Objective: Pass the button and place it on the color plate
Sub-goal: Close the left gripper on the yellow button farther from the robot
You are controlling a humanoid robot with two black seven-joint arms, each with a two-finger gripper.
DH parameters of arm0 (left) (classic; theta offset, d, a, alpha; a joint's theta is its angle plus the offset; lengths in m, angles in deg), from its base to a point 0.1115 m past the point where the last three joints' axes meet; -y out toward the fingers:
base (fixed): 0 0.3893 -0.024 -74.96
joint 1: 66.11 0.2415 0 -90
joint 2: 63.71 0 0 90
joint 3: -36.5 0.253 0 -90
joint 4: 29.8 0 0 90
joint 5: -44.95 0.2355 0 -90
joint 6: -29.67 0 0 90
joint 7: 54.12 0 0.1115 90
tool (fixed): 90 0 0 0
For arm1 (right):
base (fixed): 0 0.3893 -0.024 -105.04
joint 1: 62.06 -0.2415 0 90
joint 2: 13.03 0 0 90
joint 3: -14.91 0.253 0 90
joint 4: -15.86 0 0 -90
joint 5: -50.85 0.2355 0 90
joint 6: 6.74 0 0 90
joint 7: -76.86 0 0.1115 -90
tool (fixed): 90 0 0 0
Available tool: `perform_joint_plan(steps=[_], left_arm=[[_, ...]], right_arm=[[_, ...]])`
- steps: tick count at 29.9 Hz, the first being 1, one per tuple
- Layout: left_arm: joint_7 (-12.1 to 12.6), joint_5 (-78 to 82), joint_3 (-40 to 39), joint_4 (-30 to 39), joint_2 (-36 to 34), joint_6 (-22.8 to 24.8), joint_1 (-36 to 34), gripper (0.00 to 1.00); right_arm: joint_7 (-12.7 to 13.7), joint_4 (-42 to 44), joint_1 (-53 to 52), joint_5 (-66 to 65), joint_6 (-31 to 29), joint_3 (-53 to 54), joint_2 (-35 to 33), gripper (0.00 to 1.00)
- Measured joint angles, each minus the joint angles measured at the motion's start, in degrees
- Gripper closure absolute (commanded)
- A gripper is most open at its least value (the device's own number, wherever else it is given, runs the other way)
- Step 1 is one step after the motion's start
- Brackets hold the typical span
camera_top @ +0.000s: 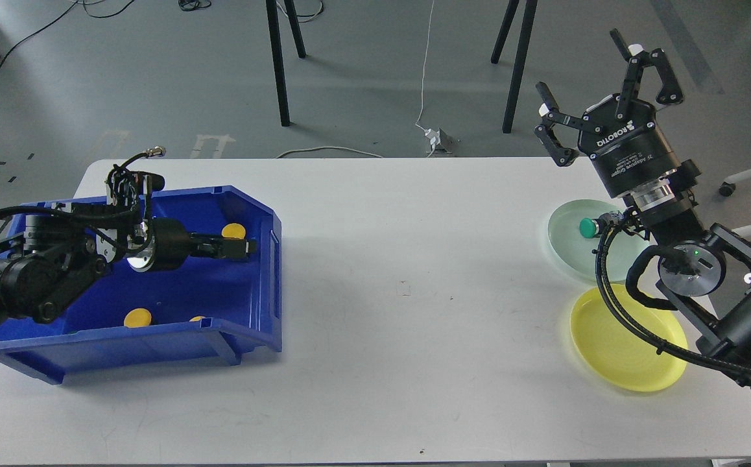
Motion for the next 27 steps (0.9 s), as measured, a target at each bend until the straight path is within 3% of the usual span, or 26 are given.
perform_joint_plan(steps=[27], left_arm=[[0.0,0.09,0.18,-6.96,4.32,-4.12,-0.98,0.15]], right_arm=[[0.0,-0.09,0.35,0.08,0.0,0.34,-1.17,0.02]])
